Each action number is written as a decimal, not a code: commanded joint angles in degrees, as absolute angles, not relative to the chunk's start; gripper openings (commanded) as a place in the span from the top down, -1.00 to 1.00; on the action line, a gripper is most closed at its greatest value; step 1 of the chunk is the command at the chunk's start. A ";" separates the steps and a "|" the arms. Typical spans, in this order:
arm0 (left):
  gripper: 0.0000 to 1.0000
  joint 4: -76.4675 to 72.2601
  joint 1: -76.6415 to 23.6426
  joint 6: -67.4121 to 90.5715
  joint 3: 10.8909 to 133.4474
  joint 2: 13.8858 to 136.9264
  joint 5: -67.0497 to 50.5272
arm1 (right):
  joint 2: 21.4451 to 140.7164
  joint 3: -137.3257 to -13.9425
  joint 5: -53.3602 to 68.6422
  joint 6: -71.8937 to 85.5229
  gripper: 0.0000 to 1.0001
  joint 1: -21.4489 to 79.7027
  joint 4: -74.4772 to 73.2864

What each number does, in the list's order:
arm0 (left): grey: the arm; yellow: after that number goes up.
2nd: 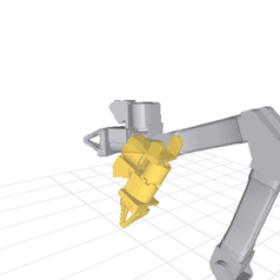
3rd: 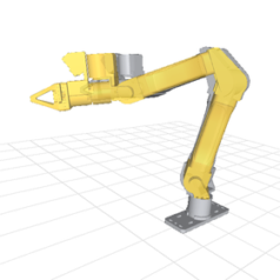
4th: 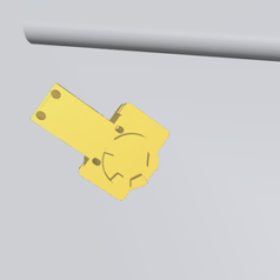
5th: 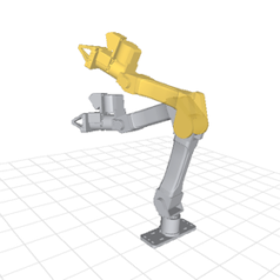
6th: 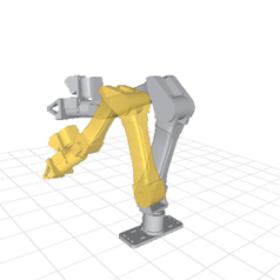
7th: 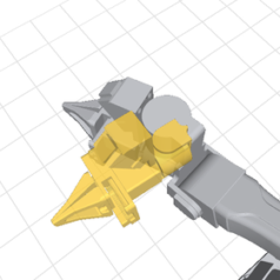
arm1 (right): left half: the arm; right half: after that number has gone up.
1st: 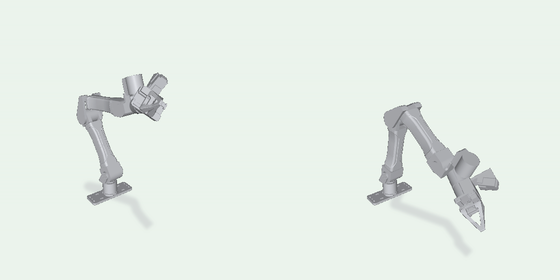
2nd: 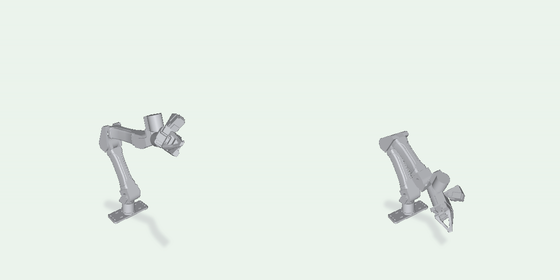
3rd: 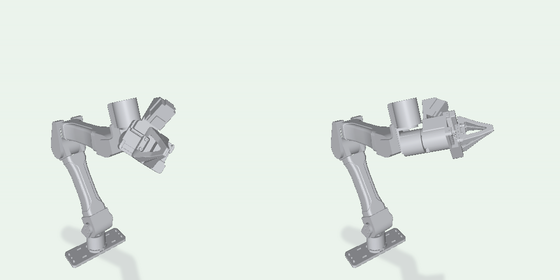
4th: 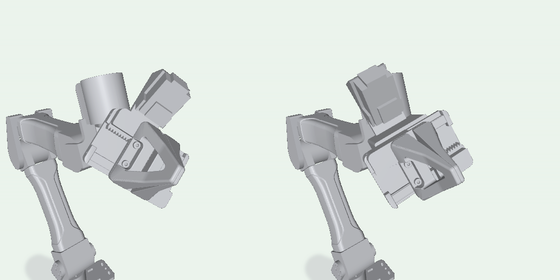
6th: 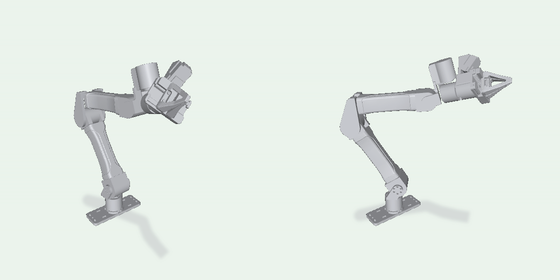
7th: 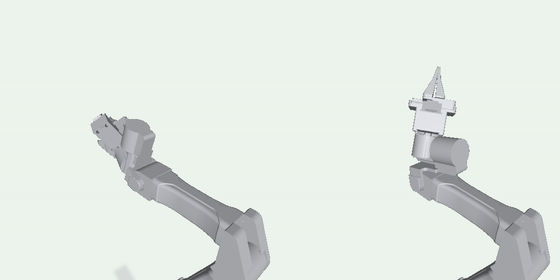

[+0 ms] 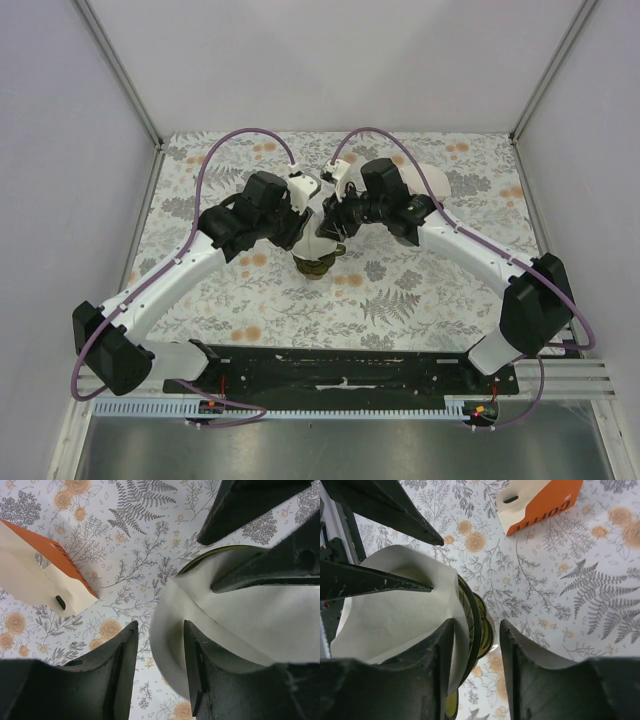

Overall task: Place the coffee filter in the dripper
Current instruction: Place the coffee filter in the coffee dripper.

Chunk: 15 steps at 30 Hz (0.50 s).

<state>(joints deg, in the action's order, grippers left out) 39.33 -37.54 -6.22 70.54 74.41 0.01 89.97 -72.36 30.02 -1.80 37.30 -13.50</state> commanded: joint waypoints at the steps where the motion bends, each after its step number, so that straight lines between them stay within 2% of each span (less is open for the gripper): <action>1: 0.04 39.02 -37.53 -7.56 72.33 74.36 0.88 | 88.60 -75.50 29.00 -3.60 -0.18 37.35 -17.84; 2: 0.04 39.02 -37.62 -7.65 72.25 74.36 0.88 | 87.90 -75.59 29.00 -3.43 -0.31 37.44 -17.93; 4: 0.05 39.02 -37.62 -7.65 72.16 74.27 0.88 | 86.40 -75.32 28.92 -3.34 -0.38 37.53 -18.28; 11: 0.04 38.85 -37.62 -7.47 72.33 74.44 0.88 | 88.14 -74.00 28.12 -3.08 -0.43 37.97 -18.72; 15: 0.04 38.58 -37.62 -7.03 72.25 74.79 0.26 | 90.00 -74.62 30.58 -2.38 -0.52 37.97 -12.15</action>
<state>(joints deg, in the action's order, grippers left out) 39.35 -37.52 -6.22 70.54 74.48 0.10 88.51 -72.58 28.71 -2.81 37.67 -18.33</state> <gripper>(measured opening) 0.480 0.748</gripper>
